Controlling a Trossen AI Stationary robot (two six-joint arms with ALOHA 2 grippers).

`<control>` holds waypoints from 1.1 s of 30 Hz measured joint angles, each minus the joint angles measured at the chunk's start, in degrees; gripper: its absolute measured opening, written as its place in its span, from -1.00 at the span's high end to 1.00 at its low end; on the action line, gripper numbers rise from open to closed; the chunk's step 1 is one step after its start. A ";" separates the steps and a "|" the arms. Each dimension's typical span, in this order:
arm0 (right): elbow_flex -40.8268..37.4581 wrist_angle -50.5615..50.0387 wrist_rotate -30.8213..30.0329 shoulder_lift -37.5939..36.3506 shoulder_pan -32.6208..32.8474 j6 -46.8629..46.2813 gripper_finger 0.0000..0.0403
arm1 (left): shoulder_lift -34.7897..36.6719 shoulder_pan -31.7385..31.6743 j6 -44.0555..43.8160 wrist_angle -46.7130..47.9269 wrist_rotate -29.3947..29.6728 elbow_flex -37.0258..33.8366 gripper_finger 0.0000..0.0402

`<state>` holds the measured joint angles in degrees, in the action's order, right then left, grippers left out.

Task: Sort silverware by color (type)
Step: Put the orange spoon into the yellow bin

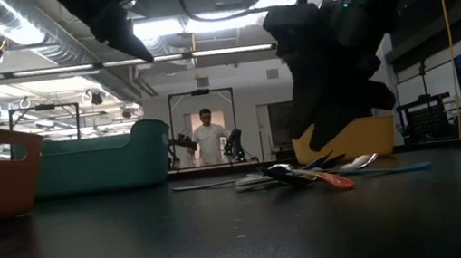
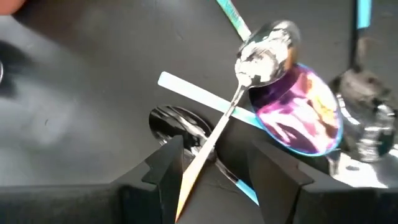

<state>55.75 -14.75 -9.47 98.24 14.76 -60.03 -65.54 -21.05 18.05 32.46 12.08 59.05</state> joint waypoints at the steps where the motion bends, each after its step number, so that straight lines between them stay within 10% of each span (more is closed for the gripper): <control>1: 0.00 0.70 0.00 0.61 0.00 -0.13 0.19 | 0.00 0.82 -0.03 0.01 -0.01 0.00 0.53; 33: 0.00 3.11 -1.90 3.50 -0.11 -10.68 0.19 | 0.00 8.89 -0.07 -0.14 0.48 0.00 0.53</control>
<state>55.75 -11.64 -11.38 101.74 14.66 -70.71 -65.54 -12.16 17.98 32.32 12.56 59.05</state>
